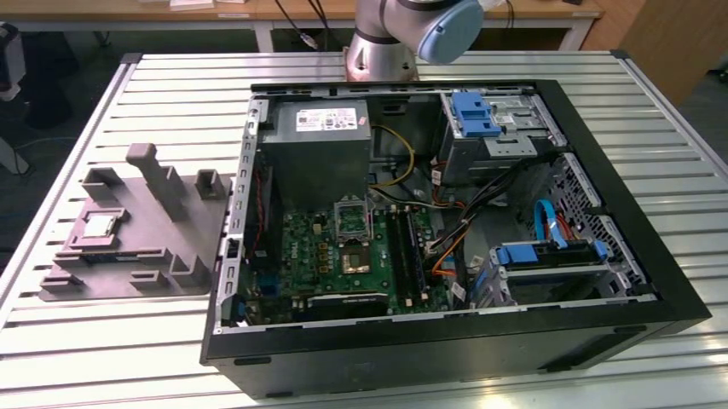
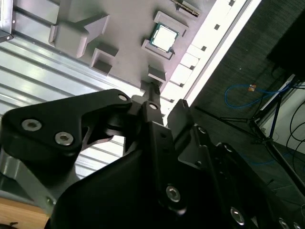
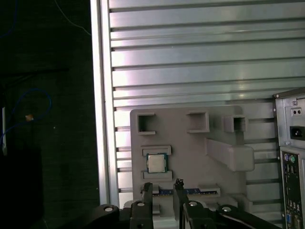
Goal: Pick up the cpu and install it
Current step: 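Pick up the cpu and move it towards the insertion slot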
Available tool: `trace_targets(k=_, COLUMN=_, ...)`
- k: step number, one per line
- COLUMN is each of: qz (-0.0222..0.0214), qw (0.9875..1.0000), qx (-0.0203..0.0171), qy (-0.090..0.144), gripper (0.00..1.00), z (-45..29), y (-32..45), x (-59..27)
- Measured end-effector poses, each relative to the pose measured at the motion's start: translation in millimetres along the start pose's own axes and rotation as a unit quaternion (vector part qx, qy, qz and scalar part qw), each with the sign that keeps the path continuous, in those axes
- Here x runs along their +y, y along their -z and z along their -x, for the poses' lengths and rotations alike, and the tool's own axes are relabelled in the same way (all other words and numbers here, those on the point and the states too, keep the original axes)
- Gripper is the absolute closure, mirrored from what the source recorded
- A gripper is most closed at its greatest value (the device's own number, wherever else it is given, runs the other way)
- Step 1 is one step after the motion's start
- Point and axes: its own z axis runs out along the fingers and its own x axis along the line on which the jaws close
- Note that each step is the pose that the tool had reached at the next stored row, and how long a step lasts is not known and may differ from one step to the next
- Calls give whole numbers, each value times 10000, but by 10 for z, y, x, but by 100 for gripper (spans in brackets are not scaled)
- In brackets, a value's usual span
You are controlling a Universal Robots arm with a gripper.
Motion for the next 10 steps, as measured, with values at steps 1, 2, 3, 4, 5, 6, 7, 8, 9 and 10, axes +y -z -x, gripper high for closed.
trace_targets(k=1, qz=0, qw=10000, qx=0, qy=0, gripper=71, z=0, y=0, x=0)
trace_targets(k=2, qz=0, qw=10000, qx=0, qy=0, gripper=65, z=-1, y=0, x=0)
trace_targets(k=3, qz=0, qw=10000, qx=0, qy=0, gripper=59, z=-1, y=0, x=0)
trace_targets(k=4, qz=0, qw=10000, qx=0, qy=0, gripper=59, z=-1, y=0, x=0)
trace_targets(k=5, qz=0, qw=10000, qx=0, qy=0, gripper=53, z=-1, y=0, x=0)
trace_targets(k=6, qz=0, qw=10000, qx=0, qy=0, gripper=47, z=-1, y=0, x=0)
trace_targets(k=7, qz=0, qw=10000, qx=0, qy=0, gripper=47, z=-2, y=0, x=0)
trace_targets(k=8, qz=0, qw=10000, qx=0, qy=0, gripper=47, z=-2, y=0, x=0)
trace_targets(k=9, qz=0, qw=10000, qx=0, qy=0, gripper=41, z=-2, y=0, x=0)
trace_targets(k=10, qz=0, qw=10000, qx=0, qy=0, gripper=41, z=-3, y=-1, x=0)
